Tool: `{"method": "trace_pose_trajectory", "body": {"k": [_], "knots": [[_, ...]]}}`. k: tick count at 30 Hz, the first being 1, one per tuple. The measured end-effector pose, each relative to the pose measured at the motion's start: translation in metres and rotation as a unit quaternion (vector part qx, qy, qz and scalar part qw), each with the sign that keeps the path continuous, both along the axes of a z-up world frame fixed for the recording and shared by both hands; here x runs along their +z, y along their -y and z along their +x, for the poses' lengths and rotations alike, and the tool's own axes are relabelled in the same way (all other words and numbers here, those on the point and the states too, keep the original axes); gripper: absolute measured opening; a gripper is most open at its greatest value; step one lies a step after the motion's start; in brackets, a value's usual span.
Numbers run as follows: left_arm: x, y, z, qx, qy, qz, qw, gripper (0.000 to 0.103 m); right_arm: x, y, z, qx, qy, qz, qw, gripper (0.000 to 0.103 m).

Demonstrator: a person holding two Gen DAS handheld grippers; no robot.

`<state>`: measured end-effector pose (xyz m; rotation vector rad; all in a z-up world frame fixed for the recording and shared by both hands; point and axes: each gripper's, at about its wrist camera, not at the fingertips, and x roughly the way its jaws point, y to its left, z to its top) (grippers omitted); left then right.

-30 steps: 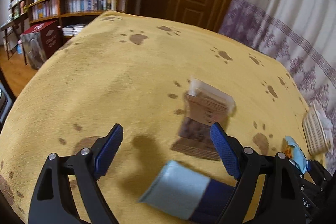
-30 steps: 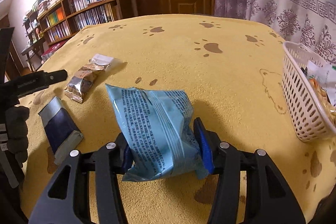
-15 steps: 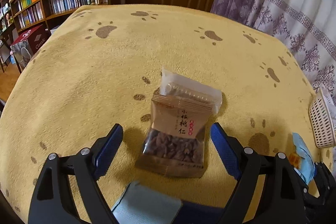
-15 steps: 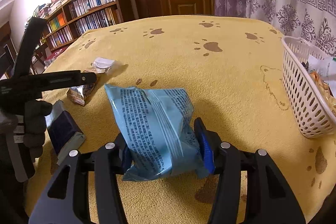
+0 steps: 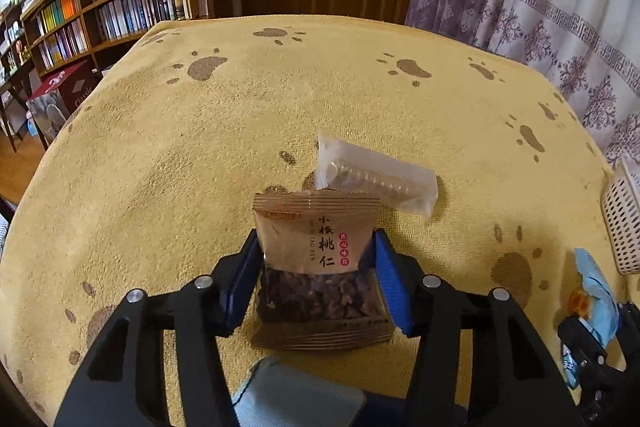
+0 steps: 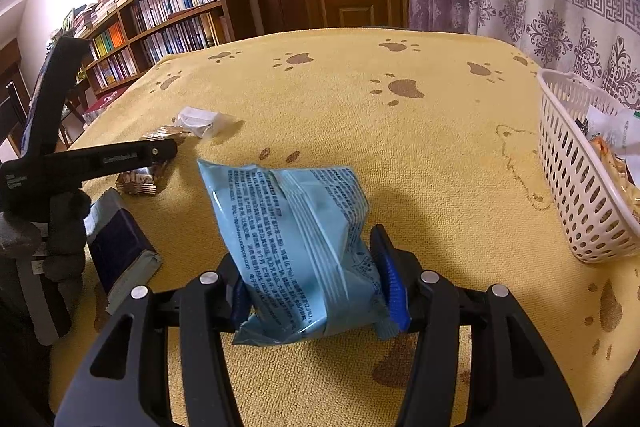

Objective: Organize snacks
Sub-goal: 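Grasp the brown walnut bag with the left gripper while the right holds the blue bag, then carry the light-blue bag into the white basket and open the right gripper while the left holds the walnut bag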

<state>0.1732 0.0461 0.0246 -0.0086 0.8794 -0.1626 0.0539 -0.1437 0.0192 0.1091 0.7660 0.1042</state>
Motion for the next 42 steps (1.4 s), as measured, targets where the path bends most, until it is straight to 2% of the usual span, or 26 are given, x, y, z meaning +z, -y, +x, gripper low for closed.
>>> {"method": "trace_pose_trajectory", "body": {"k": [7,15,24,31,35,38,42], "knots": [[0.018,-0.015,-0.013,0.011,0.028,-0.025,0.9992,0.054,0.001,0.0,-0.001,-0.004,0.001,-0.001,1.0,0.054],[0.044,-0.033,-0.027,0.02,0.062,-0.059,0.9961,0.054,0.003,0.015,-0.006,-0.018,-0.005,0.039,0.999,0.053],[0.053,-0.026,-0.037,0.007,0.073,-0.063,0.9953,0.054,0.016,0.027,-0.017,-0.023,-0.001,0.074,0.997,0.052],[0.054,-0.02,-0.041,-0.003,0.076,-0.064,0.995,0.054,0.028,0.044,-0.026,-0.024,0.0,0.139,0.99,0.052],[0.054,-0.016,-0.043,-0.01,0.076,-0.064,0.995,0.054,0.036,0.061,-0.032,-0.025,0.0,0.196,0.98,0.052],[0.055,-0.013,-0.044,-0.014,0.077,-0.064,0.9948,0.054,0.042,0.073,-0.038,-0.032,0.005,0.22,0.975,0.052],[0.055,-0.01,-0.046,-0.018,0.078,-0.063,0.9947,0.054,0.054,0.086,-0.048,-0.048,0.021,0.228,0.972,0.052]]}}
